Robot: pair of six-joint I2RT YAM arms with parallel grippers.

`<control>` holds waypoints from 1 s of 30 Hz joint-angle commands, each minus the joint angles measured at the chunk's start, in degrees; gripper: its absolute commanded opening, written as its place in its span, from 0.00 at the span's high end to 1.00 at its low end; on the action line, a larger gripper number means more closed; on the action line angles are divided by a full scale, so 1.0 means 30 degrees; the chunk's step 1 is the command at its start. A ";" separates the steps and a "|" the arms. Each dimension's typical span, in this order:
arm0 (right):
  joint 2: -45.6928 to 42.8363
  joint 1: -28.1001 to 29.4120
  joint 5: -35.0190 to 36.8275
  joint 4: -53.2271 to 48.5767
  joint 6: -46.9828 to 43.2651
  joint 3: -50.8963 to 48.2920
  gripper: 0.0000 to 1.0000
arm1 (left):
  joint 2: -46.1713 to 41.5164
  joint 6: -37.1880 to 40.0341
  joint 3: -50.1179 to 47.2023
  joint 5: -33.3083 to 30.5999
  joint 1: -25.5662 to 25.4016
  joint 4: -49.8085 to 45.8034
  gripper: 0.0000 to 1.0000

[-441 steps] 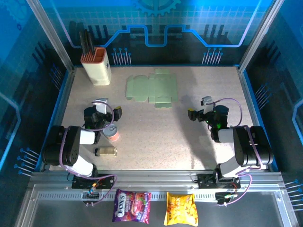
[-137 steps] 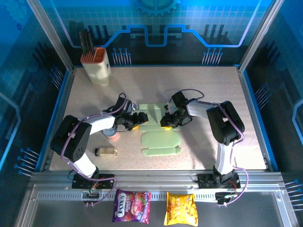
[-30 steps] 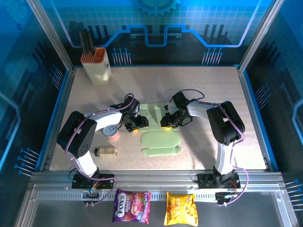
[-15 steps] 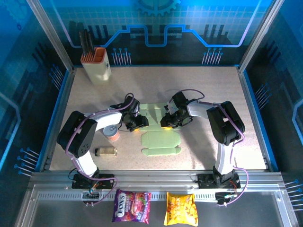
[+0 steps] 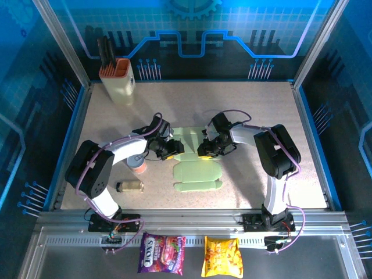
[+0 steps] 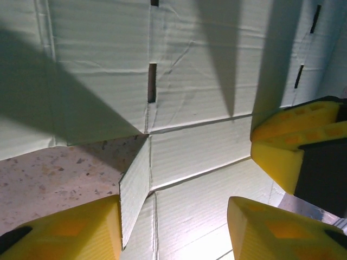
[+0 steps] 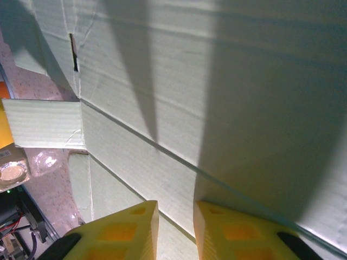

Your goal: Fold the paper box

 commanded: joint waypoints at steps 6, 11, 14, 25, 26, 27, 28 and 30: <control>0.0311 -0.0018 0.1085 -0.1238 -0.0415 -0.0586 0.76 | 0.0185 -0.0467 0.1199 0.1426 -0.0641 0.0020 0.48; 0.0310 -0.0016 0.1141 -0.1399 -0.0544 -0.0487 0.76 | 0.1090 -0.0531 0.2021 0.1591 -0.1139 -0.0040 0.49; 0.0346 -0.0010 0.1143 -0.1371 -0.0560 -0.0499 0.76 | 0.1619 -0.0525 0.2383 0.1666 -0.1378 0.0006 0.50; 0.0451 -0.0013 0.1100 -0.1399 -0.0595 -0.0447 0.76 | 0.3444 -0.1021 0.2203 0.2402 -0.1631 0.1777 0.50; 0.0474 -0.0024 0.1102 -0.1400 -0.0603 -0.0437 0.76 | 0.3667 -0.1049 0.2111 0.2386 -0.1601 0.1906 0.50; 0.0456 -0.0022 0.1123 -0.1385 -0.0591 -0.0473 0.76 | 0.3908 -0.1066 0.2052 0.2376 -0.1642 0.1923 0.50; 0.0467 -0.0026 0.1143 -0.1413 -0.0562 -0.0478 0.76 | 0.4114 -0.1066 0.1962 0.2306 -0.1646 0.1905 0.50; 0.0427 -0.0022 0.1159 -0.1371 -0.0570 -0.0456 0.76 | 0.4455 -0.0957 0.1762 0.2076 -0.1646 0.1806 0.50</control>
